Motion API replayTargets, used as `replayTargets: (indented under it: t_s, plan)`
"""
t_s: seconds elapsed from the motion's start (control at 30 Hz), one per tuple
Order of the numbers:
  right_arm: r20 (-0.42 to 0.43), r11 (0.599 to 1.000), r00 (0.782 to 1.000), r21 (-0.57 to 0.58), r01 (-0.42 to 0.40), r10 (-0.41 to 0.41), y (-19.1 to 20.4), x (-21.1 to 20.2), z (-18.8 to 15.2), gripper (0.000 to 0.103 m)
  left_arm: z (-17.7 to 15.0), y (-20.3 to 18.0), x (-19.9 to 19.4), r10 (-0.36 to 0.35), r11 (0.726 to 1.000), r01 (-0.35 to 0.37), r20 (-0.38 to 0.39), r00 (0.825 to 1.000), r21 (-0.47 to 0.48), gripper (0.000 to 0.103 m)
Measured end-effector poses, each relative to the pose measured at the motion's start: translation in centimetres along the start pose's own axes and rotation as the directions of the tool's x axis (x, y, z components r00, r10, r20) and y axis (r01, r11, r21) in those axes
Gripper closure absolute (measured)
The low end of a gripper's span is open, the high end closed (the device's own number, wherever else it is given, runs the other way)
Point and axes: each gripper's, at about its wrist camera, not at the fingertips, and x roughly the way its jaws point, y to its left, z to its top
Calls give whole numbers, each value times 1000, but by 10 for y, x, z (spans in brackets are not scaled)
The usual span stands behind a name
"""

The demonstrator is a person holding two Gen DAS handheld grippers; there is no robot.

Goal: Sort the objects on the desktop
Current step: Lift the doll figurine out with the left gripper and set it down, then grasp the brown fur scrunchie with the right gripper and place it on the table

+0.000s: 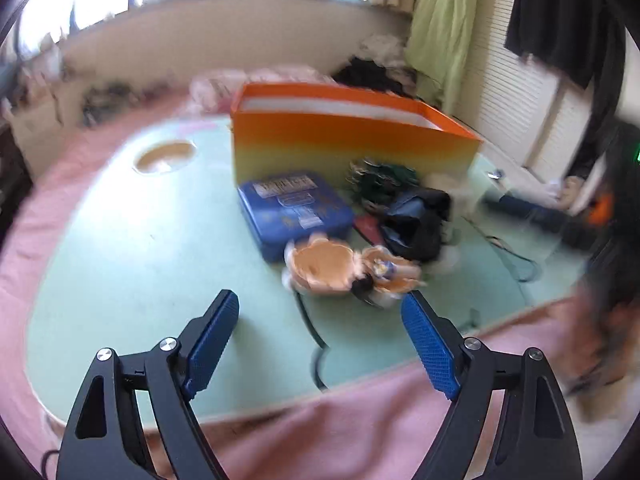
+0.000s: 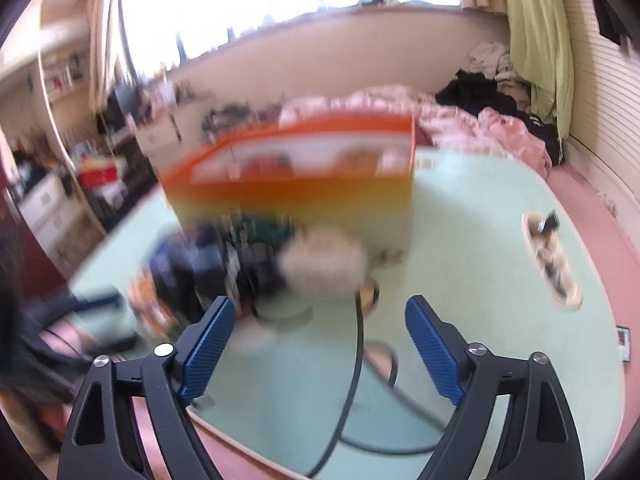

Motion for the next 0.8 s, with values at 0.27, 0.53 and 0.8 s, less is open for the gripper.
replayTargets:
  t_s: [0.27,0.53,0.8]
  plan:
    - [-225,998,972,0,64,-62,-3,81,119,53,-3,-10,3,51,997,-51,14,999,53,0]
    - [-385,957,876,-137,257,-291,0,172,124,52,-2,-9,5,50,997,-51,18,999,55,0]
    - [-453,908,808,-351,227,-377,22,189,110,61,-2,-9,5,47,997,-48,19,999,55,0]
